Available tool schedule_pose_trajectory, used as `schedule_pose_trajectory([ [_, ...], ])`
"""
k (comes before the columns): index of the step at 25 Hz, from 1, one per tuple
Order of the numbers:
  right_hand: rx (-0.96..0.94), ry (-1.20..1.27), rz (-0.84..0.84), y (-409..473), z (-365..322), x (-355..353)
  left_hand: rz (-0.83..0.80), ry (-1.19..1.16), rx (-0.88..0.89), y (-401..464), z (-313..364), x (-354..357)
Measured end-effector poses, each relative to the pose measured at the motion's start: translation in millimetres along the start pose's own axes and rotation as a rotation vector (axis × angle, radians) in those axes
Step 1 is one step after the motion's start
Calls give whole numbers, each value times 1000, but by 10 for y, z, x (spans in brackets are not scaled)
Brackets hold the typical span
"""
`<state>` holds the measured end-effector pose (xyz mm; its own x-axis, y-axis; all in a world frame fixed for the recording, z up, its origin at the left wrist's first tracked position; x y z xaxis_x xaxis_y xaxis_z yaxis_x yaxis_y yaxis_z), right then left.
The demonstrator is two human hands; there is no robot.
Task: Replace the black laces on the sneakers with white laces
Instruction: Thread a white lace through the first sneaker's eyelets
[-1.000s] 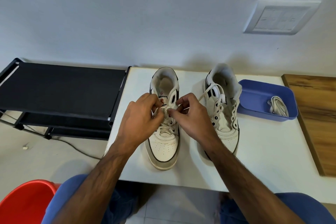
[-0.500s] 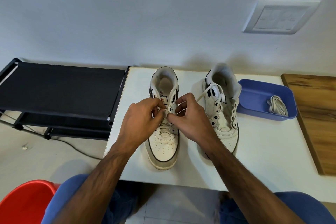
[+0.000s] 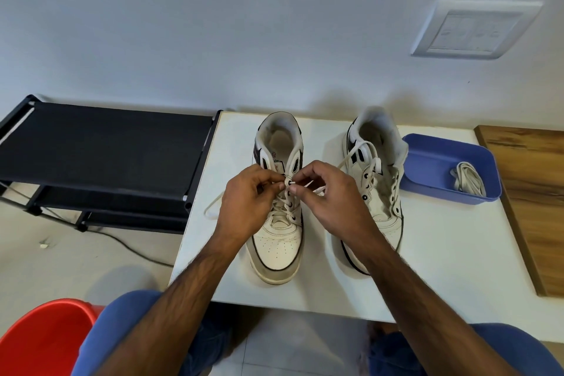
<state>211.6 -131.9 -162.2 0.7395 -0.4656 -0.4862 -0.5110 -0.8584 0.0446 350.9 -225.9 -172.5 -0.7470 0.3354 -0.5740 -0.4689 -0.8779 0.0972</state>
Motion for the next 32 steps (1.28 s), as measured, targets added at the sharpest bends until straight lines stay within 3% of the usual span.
schedule_pose_trajectory([
  [4,-63,-58,55,29,-7,20,-68,-17,24,5,-5,-34],
  [8,-33,23,61,50,9,-13,10,357,229,-10,86,-89],
  [10,58,128,75,66,47,-92,19,378,205,14,89,-115],
  [13,162,476,221,140,62,-349,-29,334,209,31,71,-110],
  [16,233,1028,416,207,70,-686,-86,286,220,46,54,-84],
  [18,272,1252,454,213,104,-778,-141,253,203,38,32,-62],
  [21,350,1016,342,200,125,-659,-171,157,172,64,-29,-96],
  [24,260,323,14,148,32,-392,-101,-5,91,132,-127,-162],
  [26,127,-2,-136,77,-9,-188,-66,-54,83,153,-166,-170],
  [32,-20,-191,-74,74,28,31,-65,-132,63,199,-162,-153],
])
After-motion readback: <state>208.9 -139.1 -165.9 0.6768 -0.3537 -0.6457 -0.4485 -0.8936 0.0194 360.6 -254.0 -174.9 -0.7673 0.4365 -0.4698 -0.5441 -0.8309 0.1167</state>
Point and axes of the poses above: each hand's wrist, its own y-axis towards the middle knuckle, its own x-axis out of the palm, z = x × y, the point moved 5 cm from there along y, towards the middle knuckle, and after that the axes turned 4 degrees about z, right-handed, at the moved point
